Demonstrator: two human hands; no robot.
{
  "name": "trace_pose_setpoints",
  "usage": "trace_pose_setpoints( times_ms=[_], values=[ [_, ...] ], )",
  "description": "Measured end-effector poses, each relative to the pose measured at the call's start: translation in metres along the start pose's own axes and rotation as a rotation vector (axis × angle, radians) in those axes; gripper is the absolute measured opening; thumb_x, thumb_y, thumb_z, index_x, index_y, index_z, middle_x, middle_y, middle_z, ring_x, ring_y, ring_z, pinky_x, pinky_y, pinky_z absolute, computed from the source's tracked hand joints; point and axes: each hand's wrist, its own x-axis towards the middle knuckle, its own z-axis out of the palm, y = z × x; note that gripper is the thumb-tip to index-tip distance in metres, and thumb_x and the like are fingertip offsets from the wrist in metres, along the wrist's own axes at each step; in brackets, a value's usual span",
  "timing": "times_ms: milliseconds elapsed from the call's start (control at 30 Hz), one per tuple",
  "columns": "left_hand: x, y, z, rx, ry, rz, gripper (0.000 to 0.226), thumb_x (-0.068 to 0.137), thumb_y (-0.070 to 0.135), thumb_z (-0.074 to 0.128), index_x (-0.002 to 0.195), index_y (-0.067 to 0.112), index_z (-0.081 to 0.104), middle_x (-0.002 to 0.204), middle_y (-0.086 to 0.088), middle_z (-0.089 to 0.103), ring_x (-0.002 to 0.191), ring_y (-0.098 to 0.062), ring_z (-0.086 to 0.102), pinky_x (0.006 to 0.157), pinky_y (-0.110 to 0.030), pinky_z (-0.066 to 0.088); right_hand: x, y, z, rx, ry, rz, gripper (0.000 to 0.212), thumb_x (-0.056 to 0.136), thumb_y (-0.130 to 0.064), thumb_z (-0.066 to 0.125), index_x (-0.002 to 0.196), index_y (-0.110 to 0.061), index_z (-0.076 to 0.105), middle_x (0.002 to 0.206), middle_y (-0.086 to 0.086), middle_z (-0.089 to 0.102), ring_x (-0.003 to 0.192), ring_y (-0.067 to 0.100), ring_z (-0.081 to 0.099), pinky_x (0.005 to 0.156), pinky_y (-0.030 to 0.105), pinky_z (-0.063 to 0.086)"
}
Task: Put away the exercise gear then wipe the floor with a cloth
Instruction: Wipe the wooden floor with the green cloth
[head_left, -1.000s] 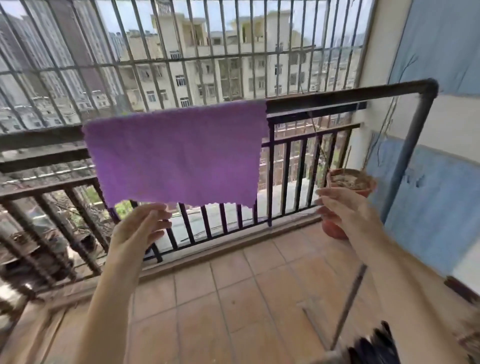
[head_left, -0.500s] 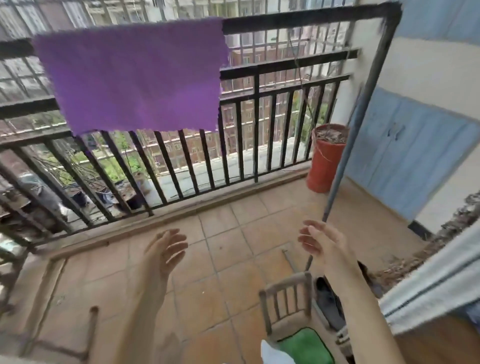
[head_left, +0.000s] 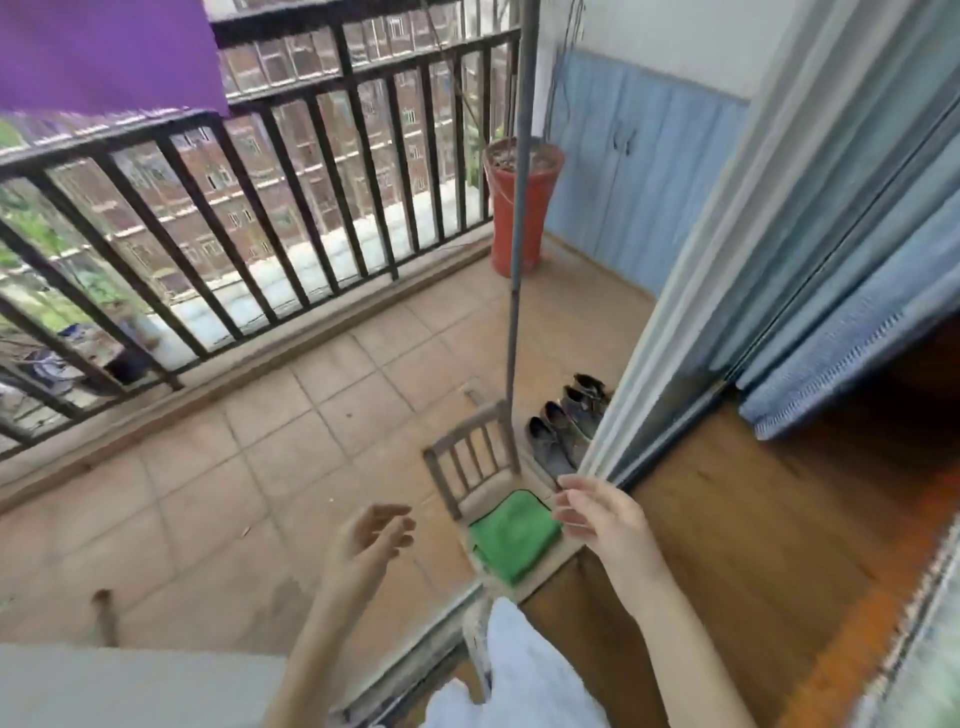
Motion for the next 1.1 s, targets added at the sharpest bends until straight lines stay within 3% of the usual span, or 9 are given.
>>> trace_pose_setpoints(
  times_ms=[167,400,533,700,933,1100],
  values=[
    [-0.015,-0.01,0.041,-0.11,-0.079,-0.087,0.014,0.094,0.013,0.05,0.098,0.014,0.063,0.089,-0.006,0.068,0.083,-0.02,0.065,0.073,-0.026,0.049,0.005,0.019,-0.036,-0.002,0.026,0.053,0.018,0.096,-0.007,0.047,0.099,-0.011,0.065,0.085,0.003,0.066,0.079,0.017,0.063,0.076,0.029,0.05],
    [0.014,-0.031,0.091,-0.202,-0.045,-0.244,0.013,0.093,0.007,0.05,0.098,0.009,0.062,0.089,-0.009,0.067,0.081,-0.02,0.063,0.07,-0.026,0.048,0.054,0.043,-0.079,-0.044,0.049,0.176,0.018,0.095,-0.004,0.046,0.098,-0.01,0.063,0.085,0.006,0.064,0.073,0.015,0.062,0.063,0.021,0.049],
    [0.04,-0.061,0.121,-0.19,-0.042,-0.355,0.014,0.093,0.004,0.049,0.098,0.007,0.062,0.087,-0.01,0.066,0.078,-0.021,0.063,0.067,-0.026,0.049,0.081,0.068,-0.096,-0.041,0.102,0.259,0.016,0.094,-0.004,0.048,0.097,-0.011,0.062,0.081,0.003,0.065,0.068,0.013,0.062,0.068,0.026,0.046],
    [0.089,-0.108,0.147,-0.114,-0.064,-0.479,0.016,0.093,0.0,0.045,0.099,0.003,0.06,0.086,-0.012,0.065,0.075,-0.023,0.062,0.053,-0.017,0.052,0.125,0.112,-0.103,-0.022,0.167,0.386,0.017,0.094,-0.004,0.046,0.099,-0.009,0.062,0.083,0.006,0.065,0.072,0.016,0.062,0.061,0.022,0.047],
    [0.177,-0.217,0.174,-0.029,-0.081,-0.711,0.019,0.092,-0.003,0.043,0.104,-0.004,0.058,0.085,-0.014,0.065,0.073,-0.025,0.061,0.066,-0.031,0.047,0.213,0.216,-0.096,0.037,0.285,0.559,0.017,0.093,-0.001,0.047,0.1,-0.01,0.06,0.086,0.009,0.065,0.073,0.017,0.061,0.063,0.023,0.048],
    [0.235,-0.302,0.192,-0.02,-0.016,-0.814,0.018,0.094,-0.002,0.04,0.097,0.001,0.057,0.104,-0.019,0.061,0.093,-0.029,0.059,0.069,-0.028,0.046,0.27,0.306,-0.089,0.003,0.381,0.643,0.018,0.095,-0.003,0.045,0.11,-0.006,0.055,0.084,0.008,0.059,0.065,0.014,0.056,0.053,0.018,0.046]
  ],
)
